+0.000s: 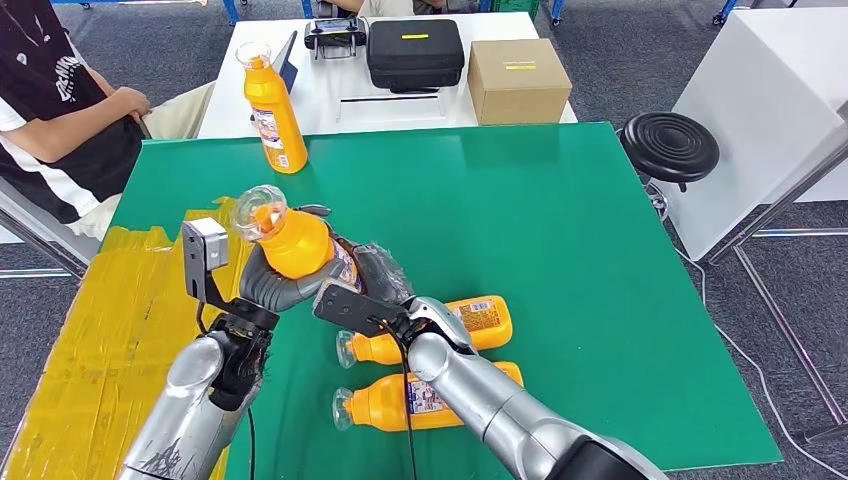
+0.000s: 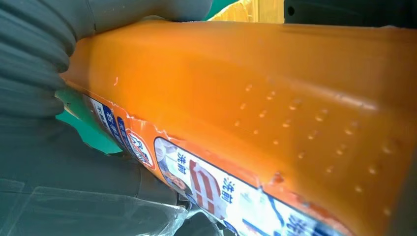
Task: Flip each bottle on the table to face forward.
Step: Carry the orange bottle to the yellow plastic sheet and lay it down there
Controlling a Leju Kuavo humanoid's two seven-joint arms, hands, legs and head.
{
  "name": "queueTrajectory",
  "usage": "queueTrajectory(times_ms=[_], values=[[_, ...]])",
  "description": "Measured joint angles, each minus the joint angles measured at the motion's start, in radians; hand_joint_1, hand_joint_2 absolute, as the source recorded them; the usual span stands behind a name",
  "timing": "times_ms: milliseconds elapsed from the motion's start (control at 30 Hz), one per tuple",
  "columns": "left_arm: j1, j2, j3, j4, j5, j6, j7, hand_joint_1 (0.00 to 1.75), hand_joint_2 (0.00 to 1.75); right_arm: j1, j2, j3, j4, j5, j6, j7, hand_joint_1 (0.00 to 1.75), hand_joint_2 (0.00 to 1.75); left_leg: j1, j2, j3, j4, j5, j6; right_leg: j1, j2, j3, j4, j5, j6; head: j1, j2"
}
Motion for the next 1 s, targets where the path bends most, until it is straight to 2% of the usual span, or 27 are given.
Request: queueTrajectory(times_ms=[100, 133, 367, 567, 667, 767, 900, 1000], values=[[0.0, 0.0, 0.001, -0.005, 0.001, -0.001, -0.001, 1.75, 1.75, 0.001, 0.0, -0.002, -0.007, -0.001, 0.001, 0.0, 0.08, 1.75, 0.0, 0.0, 0.0, 0.0, 0.0, 0.0, 0.0, 0.0, 0.0, 0.0, 0.0, 0.0, 0.0, 0.0], [0.0, 0.0, 0.002, -0.007, 0.001, -0.001, -0.003, 1.75, 1.75, 0.002, -0.001, -0.003, -0.011, -0.002, 0.001, 0.0, 0.0, 1.75, 0.0, 0.0, 0.0, 0.0, 0.0, 0.0, 0.0, 0.0, 0.0, 0.0, 0.0, 0.0, 0.0, 0.0], [-0.002, 0.0, 0.026, -0.036, -0.002, 0.006, -0.026, 1.75, 1.75, 0.011, -0.042, -0.022, -0.112, 0.021, 0.041, 0.037, 0.0, 1.75, 0.0, 0.0, 0.0, 0.0, 0.0, 0.0, 0.0, 0.0, 0.0, 0.0, 0.0, 0.0, 0.0, 0.0], [-0.01, 0.008, 0.105, -0.072, -0.076, 0.088, -0.086, 1.75, 1.75, 0.018, -0.126, -0.055, -0.228, 0.035, 0.076, 0.062, 0.0, 1.75, 0.0, -0.001, -0.001, 0.0, 0.0, 0.0, 0.0, 0.0, 0.001, 0.0, 0.0, 0.0, 0.0, 0.0], [-0.006, 0.025, 0.16, -0.099, -0.221, 0.187, -0.116, 1.75, 1.75, 0.042, -0.197, -0.076, -0.313, 0.057, 0.076, 0.068, 0.0, 1.75, 0.0, -0.001, -0.001, 0.0, 0.0, 0.0, 0.0, -0.001, 0.001, 0.0, 0.0, 0.0, 0.0, 0.0], [0.001, 0.06, 0.216, -0.118, -0.412, 0.272, -0.127, 1.75, 1.75, 0.071, -0.282, -0.107, -0.399, 0.078, 0.073, 0.074, 0.0, 1.75, 0.0, -0.001, -0.001, 0.0, 0.0, 0.0, 0.0, -0.001, 0.001, 0.0, 0.0, 0.0, 0.0, 0.0], [0.004, 0.095, 0.252, -0.124, -0.496, 0.267, -0.133, 1.75, 1.75, 0.091, -0.358, -0.143, -0.467, 0.097, 0.069, 0.087, 0.0, 1.75, 0.0, -0.001, -0.001, 0.0, 0.0, 0.0, 0.0, -0.001, 0.0, 0.0, 0.0, 0.0, 0.0, 0.0], [0.005, 0.121, 0.253, -0.137, -0.66, 0.236, -0.122, 1.75, 1.75, 0.121, -0.404, -0.179, -0.516, 0.156, 0.057, 0.129, 0.0, 1.75, 0.0, -0.002, -0.001, 0.0, 0.0, 0.0, 0.0, -0.001, 0.0, 0.0, 0.0, 0.0, 0.0, 0.0]])
